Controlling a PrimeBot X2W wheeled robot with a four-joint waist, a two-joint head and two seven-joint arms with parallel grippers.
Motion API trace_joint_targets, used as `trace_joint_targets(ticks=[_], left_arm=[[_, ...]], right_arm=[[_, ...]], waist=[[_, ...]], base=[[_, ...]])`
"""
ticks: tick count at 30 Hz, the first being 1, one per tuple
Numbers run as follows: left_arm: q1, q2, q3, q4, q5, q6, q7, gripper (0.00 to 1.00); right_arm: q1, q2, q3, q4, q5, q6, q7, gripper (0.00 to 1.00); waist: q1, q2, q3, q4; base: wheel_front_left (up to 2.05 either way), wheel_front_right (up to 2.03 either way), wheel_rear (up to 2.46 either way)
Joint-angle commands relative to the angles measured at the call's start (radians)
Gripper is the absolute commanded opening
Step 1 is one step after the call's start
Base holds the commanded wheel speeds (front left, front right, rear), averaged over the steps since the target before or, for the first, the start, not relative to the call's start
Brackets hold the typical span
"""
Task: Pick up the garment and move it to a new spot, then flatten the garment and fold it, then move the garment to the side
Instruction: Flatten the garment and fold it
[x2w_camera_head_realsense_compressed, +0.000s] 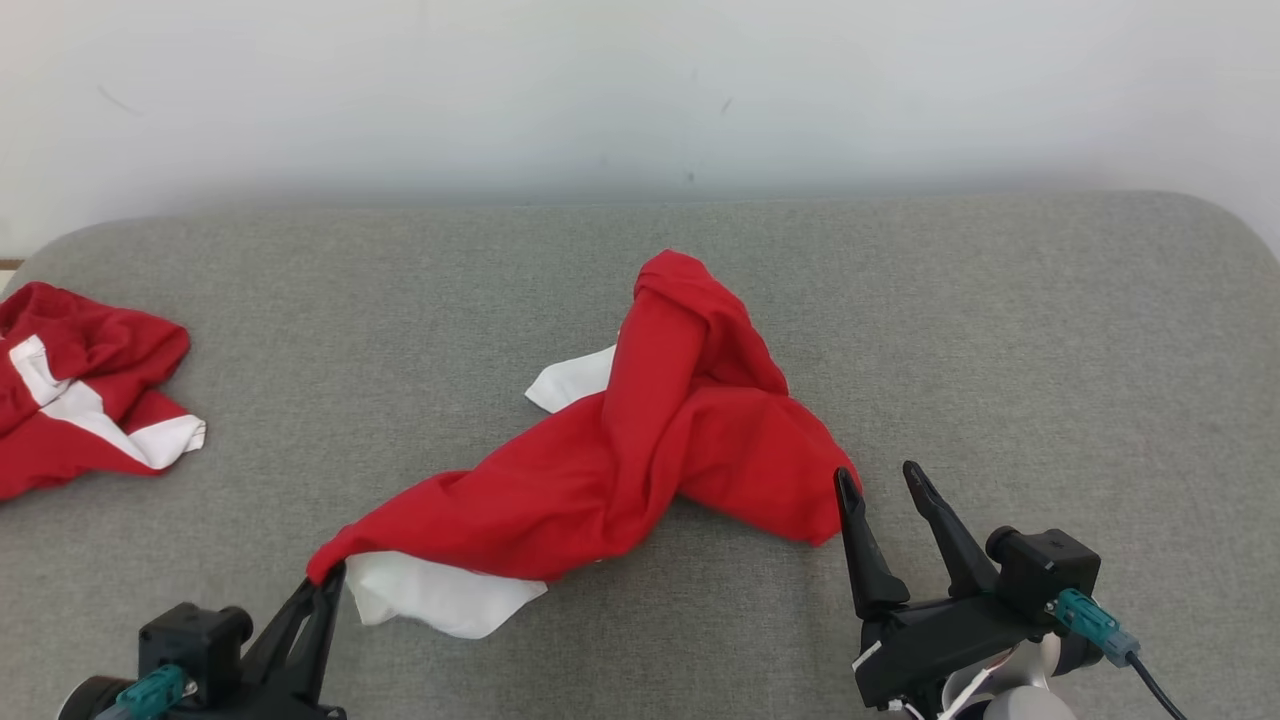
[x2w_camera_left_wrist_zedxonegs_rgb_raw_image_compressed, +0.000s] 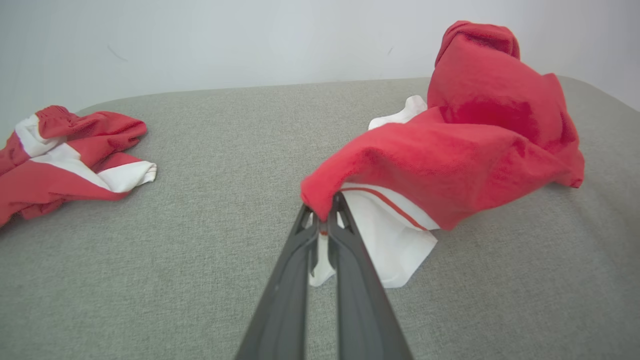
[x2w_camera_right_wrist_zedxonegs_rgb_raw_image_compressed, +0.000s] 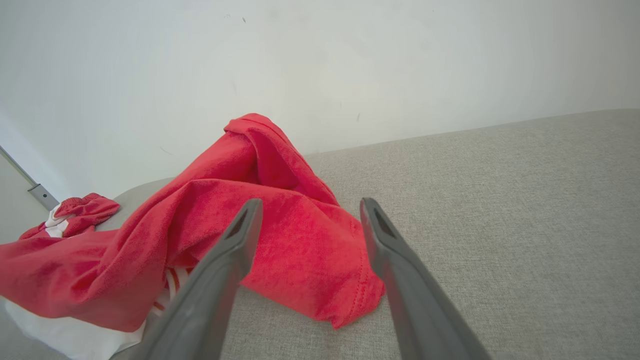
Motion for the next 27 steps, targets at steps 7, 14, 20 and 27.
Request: trace_joint_targets(ticks=[7,14,20,27], left_arm=[[0.034,-0.025,0.010,0.071,-0.028,-0.008,-0.055,0.34],[0.054,-0.064,0.001,0.135,-0.045,-0.026,-0.110,1.00],[0.085,-0.097,0.008,0.186,-0.066,-0.029,-0.165,1.00],[0.085,-0.125,-0.001,0.252,-0.081,-0.055,-0.197,1.00]], right_arm=[[-0.002,-0.001,0.002,0.005,-0.005,0.000,0.008,1.00],[0.008,-0.001,-0.010,0.003,-0.009,0.000,0.011,1.00],[0.014,-0.001,-0.013,-0.006,-0.016,0.000,0.018,1.00],[0.003,-0.001,-0.011,-0.013,-0.020,0.000,0.028,1.00]], waist=[[0.0001,0.0000,-0.002,-0.020],[0.0001,0.0000,-0.012,-0.014],[0.0001,0.0000,-0.010,0.011],[0.0001,0.0000,0.001,0.027]], base=[[0.00,0.00,0.00],[0.00,0.00,0.00],[0.00,0.00,0.00],[0.00,0.00,0.00]])
